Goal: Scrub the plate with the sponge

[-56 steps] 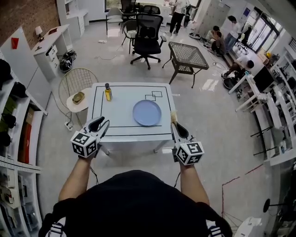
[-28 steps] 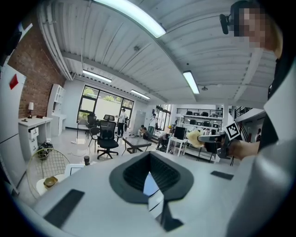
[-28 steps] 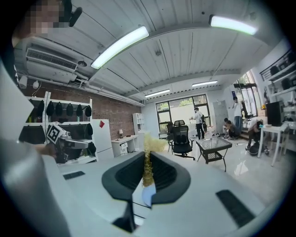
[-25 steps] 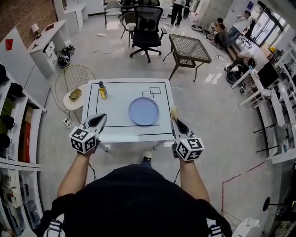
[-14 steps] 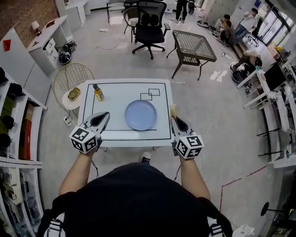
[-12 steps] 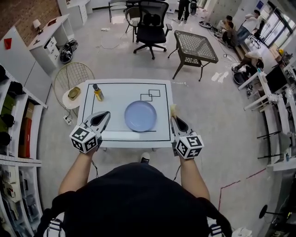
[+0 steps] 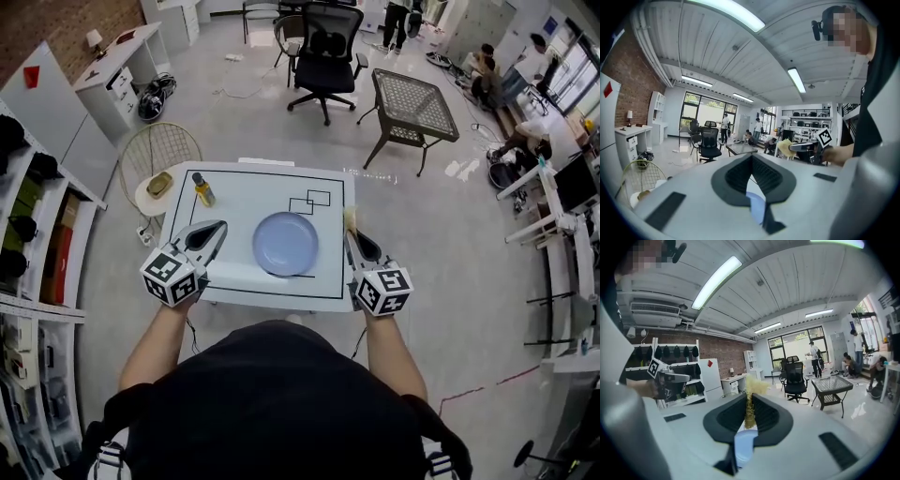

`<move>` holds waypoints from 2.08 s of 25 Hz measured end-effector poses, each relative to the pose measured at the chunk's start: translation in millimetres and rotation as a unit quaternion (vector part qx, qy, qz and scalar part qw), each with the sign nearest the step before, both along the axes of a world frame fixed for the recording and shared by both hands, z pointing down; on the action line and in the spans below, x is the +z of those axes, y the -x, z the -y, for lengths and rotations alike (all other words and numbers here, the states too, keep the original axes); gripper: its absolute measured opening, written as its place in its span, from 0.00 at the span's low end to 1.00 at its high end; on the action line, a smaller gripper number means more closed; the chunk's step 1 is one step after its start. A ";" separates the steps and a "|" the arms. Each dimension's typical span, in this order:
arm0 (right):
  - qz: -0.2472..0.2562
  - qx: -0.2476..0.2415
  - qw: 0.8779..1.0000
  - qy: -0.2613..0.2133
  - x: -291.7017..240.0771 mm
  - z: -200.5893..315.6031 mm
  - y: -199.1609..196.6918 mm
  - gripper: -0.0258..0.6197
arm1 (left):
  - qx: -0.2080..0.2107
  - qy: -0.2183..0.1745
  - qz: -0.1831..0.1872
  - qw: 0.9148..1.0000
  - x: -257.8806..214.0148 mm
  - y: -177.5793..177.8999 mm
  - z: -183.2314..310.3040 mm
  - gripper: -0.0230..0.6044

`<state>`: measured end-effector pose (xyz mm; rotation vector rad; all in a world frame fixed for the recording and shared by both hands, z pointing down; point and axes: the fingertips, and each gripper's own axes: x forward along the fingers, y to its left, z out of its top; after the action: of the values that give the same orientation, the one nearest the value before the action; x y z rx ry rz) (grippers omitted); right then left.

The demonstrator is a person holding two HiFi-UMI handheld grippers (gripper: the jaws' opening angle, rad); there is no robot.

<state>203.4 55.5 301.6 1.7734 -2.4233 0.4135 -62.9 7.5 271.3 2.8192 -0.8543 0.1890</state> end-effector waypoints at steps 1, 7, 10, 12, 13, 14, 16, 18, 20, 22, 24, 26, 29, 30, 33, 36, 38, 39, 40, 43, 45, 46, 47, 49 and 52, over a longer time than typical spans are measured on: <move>-0.001 -0.003 1.000 -0.001 -1.2 3.0 -2.2 0.09 | -0.002 0.002 -0.001 1.000 -0.4 -1.6 0.5 0.05; -0.006 -0.022 1.000 -0.003 0.0 22.2 -17.0 0.09 | -0.005 0.012 0.003 1.000 5.0 -23.2 4.6 0.05; -0.006 -0.034 0.999 0.001 4.3 30.4 -23.5 0.09 | -0.011 0.000 0.010 1.000 2.6 -34.4 6.0 0.05; -0.004 -0.042 0.999 0.003 6.6 35.8 -26.9 0.09 | -0.016 -0.010 0.013 1.000 -2.1 -40.7 4.8 0.05; -0.004 -0.046 0.999 0.004 7.6 38.5 -28.6 0.09 | -0.017 -0.013 0.014 1.000 -3.9 -44.5 4.4 0.05; -0.004 -0.049 0.999 0.005 8.1 40.7 -30.4 0.09 | -0.017 -0.014 0.015 1.000 -5.0 -48.9 4.2 0.05; -0.004 -0.056 0.998 0.005 8.1 43.7 -33.3 0.09 | -0.016 -0.011 0.017 1.000 -4.5 -56.6 3.0 0.05; -0.002 -0.060 0.998 0.003 6.6 44.6 -33.8 0.09 | -0.015 -0.006 0.020 1.000 -2.9 -59.5 1.0 0.05; 0.000 -0.061 0.998 0.000 4.4 44.2 -34.7 0.09 | -0.014 -0.001 0.021 1.000 -2.4 -60.6 -0.1 0.05; -0.001 -0.059 0.998 -0.002 4.0 43.6 -37.9 0.09 | -0.009 0.004 0.020 1.000 -0.8 -64.2 -0.6 0.05; -0.001 -0.056 0.998 -0.001 6.1 44.2 -41.5 0.09 | -0.006 0.010 0.021 1.000 3.8 -68.2 1.3 0.05; 0.000 -0.053 0.999 0.004 10.9 43.6 -43.6 0.09 | -0.005 0.018 0.020 1.000 10.1 -69.3 5.2 0.05; -0.005 -0.051 0.999 0.011 16.3 41.2 -46.2 0.09 | -0.005 0.025 0.015 1.000 15.2 -68.2 10.5 0.05; -0.008 -0.050 0.999 0.011 16.2 41.9 -47.6 0.09 | -0.005 0.026 0.014 1.000 15.9 -67.9 13.0 0.05; -0.014 -0.045 0.999 0.008 12.8 48.8 -50.0 0.09 | -0.005 0.027 0.007 1.000 17.9 -65.2 23.5 0.05; -0.018 -0.044 0.999 0.009 11.2 56.0 -48.1 0.09 | -0.009 0.035 -0.002 0.999 21.2 -62.2 33.6 0.05; -0.019 -0.046 0.999 0.010 11.1 62.2 -45.7 0.09 | -0.009 0.037 -0.004 0.999 22.6 -60.9 39.9 0.05; -0.020 -0.047 0.999 0.010 11.2 65.7 -44.3 0.09 | -0.009 0.037 -0.003 0.999 23.5 -60.0 42.9 0.05; -0.021 -0.048 0.999 0.011 11.6 69.2 -42.4 0.09 | -0.010 0.038 -0.003 0.999 24.7 -58.6 46.0 0.05; -0.021 -0.053 0.998 0.017 16.6 79.3 -35.1 0.09 | -0.014 0.047 -0.002 0.999 31.7 -51.9 54.6 0.05; -0.021 -0.055 0.998 0.024 22.8 85.1 -30.6 0.09 | -0.017 0.055 -0.001 0.998 38.2 -46.5 59.0 0.05; -0.021 -0.055 0.998 0.027 26.3 88.4 -29.1 0.09 | -0.019 0.059 0.000 0.998 41.3 -43.7 61.2 0.05; -0.021 -0.055 0.998 0.031 29.7 91.7 -28.3 0.09 | -0.020 0.062 0.001 0.998 44.3 -41.0 63.4 0.05; -0.021 -0.052 0.998 0.039 36.6 97.7 -27.4 0.09 | -0.023 0.070 0.002 0.997 50.2 -36.7 68.2 0.05; -0.025 -0.051 0.997 0.051 46.9 105.5 -24.4 0.09 | -0.024 0.075 -0.002 0.997 56.0 -32.1 75.6 0.05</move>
<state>227.8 -49.9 348.5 1.5913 -2.4008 0.4660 -30.8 -68.1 327.3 2.6559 -0.8665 0.2294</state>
